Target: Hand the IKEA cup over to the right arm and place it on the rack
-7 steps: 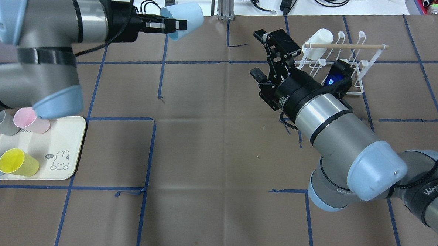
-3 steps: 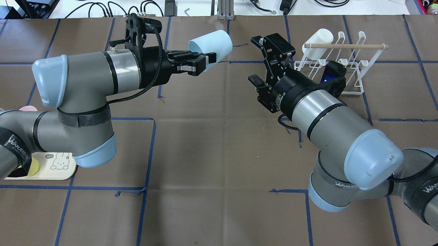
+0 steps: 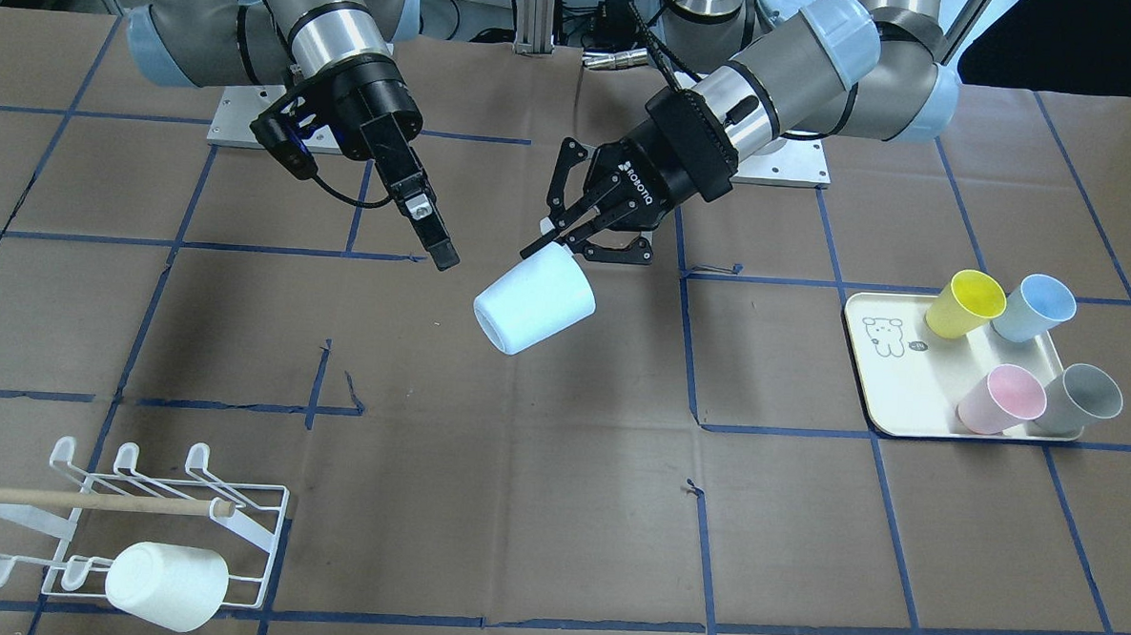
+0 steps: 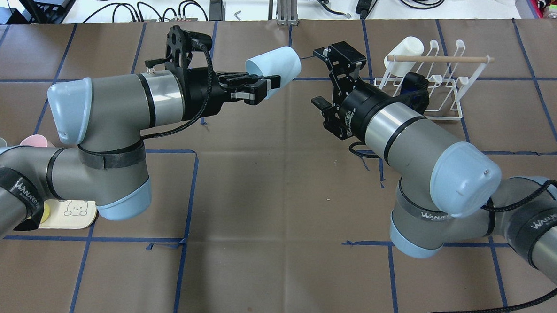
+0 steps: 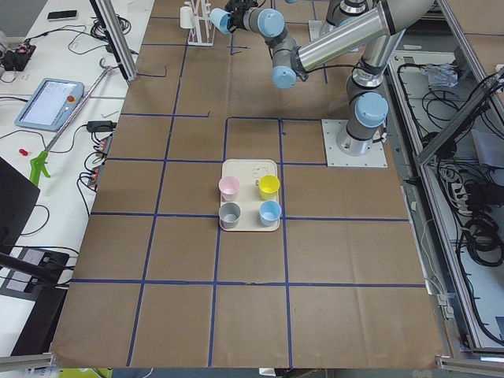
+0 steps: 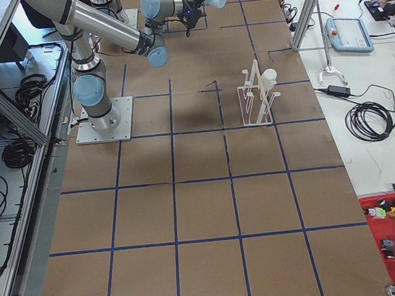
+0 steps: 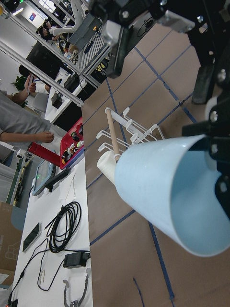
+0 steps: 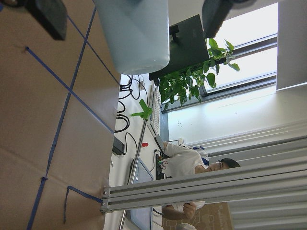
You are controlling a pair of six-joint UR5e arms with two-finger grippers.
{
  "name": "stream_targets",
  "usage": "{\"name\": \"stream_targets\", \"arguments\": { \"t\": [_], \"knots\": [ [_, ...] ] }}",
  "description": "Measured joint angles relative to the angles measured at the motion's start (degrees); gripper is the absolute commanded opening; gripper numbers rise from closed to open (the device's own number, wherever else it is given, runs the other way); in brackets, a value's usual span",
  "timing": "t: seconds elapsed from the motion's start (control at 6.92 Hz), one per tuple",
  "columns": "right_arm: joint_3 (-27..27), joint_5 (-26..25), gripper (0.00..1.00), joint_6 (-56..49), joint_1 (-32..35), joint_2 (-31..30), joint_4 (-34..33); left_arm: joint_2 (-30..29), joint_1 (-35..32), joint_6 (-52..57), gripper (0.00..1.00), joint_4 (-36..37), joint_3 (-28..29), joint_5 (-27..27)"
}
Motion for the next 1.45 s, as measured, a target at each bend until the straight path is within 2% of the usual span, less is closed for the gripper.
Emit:
{"name": "stream_targets", "arguments": {
  "t": [1.16, 1.3, 1.45],
  "knots": [
    [-7.55, 0.05, 0.98, 0.18, 3.86, 8.58, 0.26, 0.55, -0.43, -0.51, 0.0, 0.01, -0.48, 0.09],
    [-7.88, 0.05, 0.97, 0.12, 4.09, 8.93, 0.28, 0.58, -0.43, -0.69, 0.0, 0.0, -0.48, 0.09],
    [-8.08, 0.05, 0.88, 0.0, 4.17, 9.14, 0.25, 0.61, -0.43, -0.98, 0.0, 0.01, -0.47, 0.09]
  ]
}}
